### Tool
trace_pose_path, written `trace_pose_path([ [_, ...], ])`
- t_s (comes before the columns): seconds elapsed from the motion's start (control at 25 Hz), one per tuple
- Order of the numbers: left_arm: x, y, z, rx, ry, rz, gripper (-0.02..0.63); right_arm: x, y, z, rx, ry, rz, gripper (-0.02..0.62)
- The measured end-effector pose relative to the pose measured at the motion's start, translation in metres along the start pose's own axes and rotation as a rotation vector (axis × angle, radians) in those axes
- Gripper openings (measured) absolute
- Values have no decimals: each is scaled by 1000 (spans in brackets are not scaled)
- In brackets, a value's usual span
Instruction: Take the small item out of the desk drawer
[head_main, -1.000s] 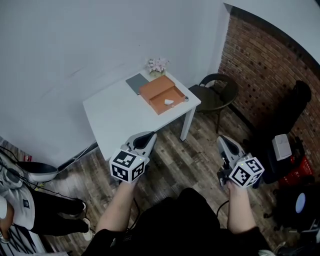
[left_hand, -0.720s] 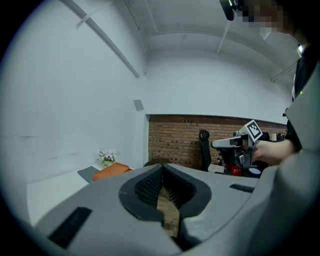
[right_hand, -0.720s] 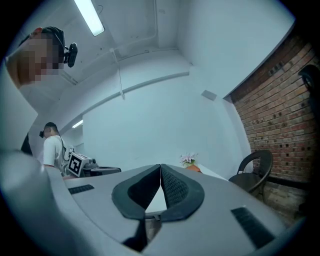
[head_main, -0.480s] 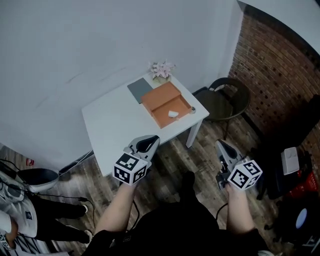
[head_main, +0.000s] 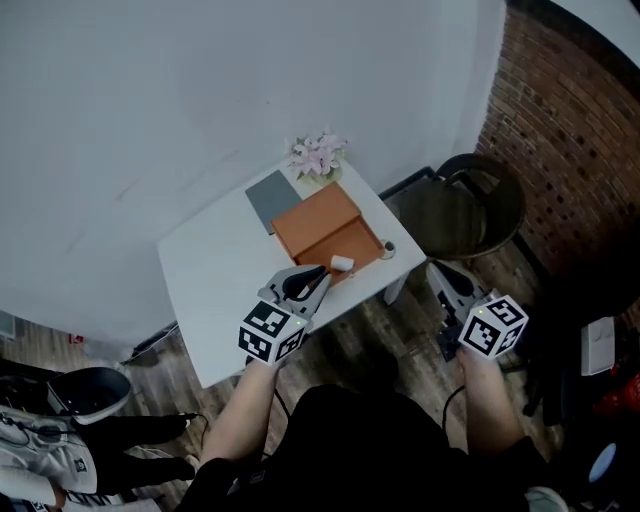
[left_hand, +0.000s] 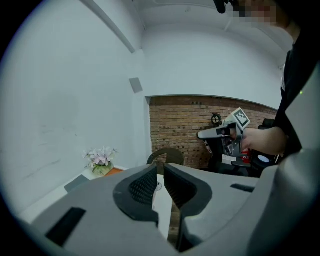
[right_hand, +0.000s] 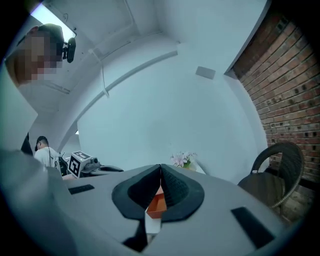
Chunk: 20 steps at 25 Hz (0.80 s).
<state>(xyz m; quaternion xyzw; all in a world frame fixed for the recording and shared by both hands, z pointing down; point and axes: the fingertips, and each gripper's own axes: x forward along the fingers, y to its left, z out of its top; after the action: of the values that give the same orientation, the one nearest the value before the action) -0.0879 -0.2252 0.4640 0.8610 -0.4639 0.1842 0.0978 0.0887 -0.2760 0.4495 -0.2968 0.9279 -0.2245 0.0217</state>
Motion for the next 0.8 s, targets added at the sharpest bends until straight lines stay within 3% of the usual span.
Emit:
trace_pose_path([
  [0.16, 27, 22, -11, 2, 50, -33, 48, 36, -15, 16, -8, 9, 19, 5],
  [0.36, 47, 37, -20, 23, 68, -79, 71, 52, -30, 8, 17, 47, -8, 5],
  [0.48, 53, 58, -29, 99, 110, -147, 93, 79, -26, 7, 32, 65, -26, 5],
  [0.64, 68, 67, -58, 224, 244, -259, 153, 107, -23, 2, 41, 82, -56, 5],
  [0.8, 84, 79, -80, 246, 288, -312, 161, 121, -13, -16, 57, 104, -63, 5],
])
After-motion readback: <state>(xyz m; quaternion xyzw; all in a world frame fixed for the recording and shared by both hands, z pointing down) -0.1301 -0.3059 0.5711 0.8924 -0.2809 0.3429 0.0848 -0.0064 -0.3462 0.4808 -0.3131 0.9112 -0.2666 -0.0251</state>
